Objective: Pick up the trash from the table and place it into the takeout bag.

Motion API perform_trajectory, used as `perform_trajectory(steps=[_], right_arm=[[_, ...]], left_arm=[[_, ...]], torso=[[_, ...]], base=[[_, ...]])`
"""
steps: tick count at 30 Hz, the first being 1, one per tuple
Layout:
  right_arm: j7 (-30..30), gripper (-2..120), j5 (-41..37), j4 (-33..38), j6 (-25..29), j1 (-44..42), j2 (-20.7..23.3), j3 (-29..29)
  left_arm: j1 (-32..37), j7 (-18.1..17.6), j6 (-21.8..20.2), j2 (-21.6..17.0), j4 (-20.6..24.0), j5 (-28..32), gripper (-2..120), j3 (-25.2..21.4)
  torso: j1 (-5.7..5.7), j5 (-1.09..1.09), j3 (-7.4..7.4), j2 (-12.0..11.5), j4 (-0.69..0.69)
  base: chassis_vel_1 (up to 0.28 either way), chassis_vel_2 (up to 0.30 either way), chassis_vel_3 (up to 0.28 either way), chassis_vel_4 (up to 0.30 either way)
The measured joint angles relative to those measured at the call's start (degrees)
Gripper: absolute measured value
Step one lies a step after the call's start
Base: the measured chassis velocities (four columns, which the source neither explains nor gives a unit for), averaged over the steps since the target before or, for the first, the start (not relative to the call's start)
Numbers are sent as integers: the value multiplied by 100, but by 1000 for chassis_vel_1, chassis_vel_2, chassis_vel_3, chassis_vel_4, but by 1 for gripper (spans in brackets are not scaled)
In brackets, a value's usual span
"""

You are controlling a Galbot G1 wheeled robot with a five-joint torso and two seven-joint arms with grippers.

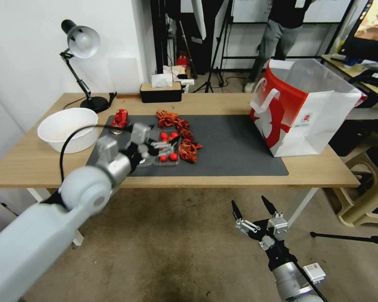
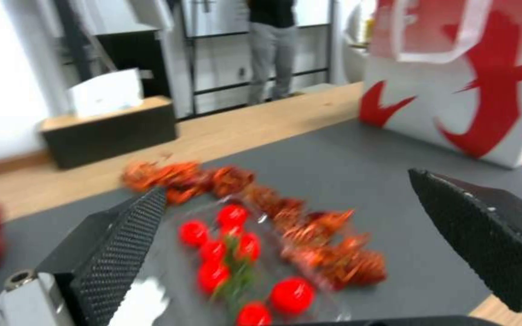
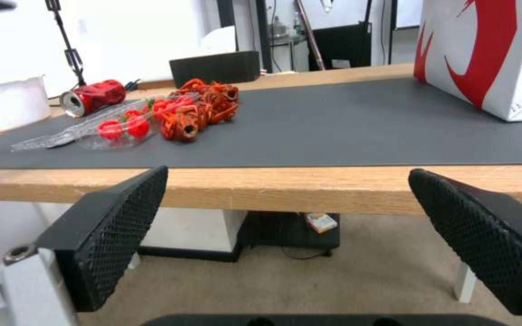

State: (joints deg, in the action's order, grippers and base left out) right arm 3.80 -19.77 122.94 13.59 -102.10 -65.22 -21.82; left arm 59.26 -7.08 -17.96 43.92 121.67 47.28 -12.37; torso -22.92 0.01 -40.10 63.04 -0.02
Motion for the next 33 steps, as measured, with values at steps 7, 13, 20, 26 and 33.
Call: perform_trajectory(steps=[7, 13, 20, 26, 33], right_arm=[[1, 100, 20, 23, -2, -26, 17, -18], [14, 100, 40, 18, 9, -28, -11, -74], [16, 100, 70, 8, 13, -33, -55, -36], [14, 100, 75, 8, 24, -57, -54, -37], [8, 100, 75, 4, 34, -51, -59, -28]], left_arm=[[1346, -522, 270, 485, 262, -594, 100, -756], [2498, -1124, 1073, 1309, 444, -1624, 100, -1385], [3254, -1276, 1758, 1938, 328, -2324, 100, -1606], [3603, -1243, 2025, 2244, 296, -2406, 100, -1677], [3513, -1193, 2035, 2149, 308, -2381, 100, -1708]], torso=[[0, -3, 0, -1, 1], [1, 0, 0, 0, 3], [1, -1, 0, -1, 2], [1, -1, 0, -1, 3], [1, -1, 0, -1, 3]], base=[[0, 0, 0, 0], [0, 0, 0, 0], [0, 0, 0, 0], [0, 0, 0, 0], [0, 0, 0, 0]])
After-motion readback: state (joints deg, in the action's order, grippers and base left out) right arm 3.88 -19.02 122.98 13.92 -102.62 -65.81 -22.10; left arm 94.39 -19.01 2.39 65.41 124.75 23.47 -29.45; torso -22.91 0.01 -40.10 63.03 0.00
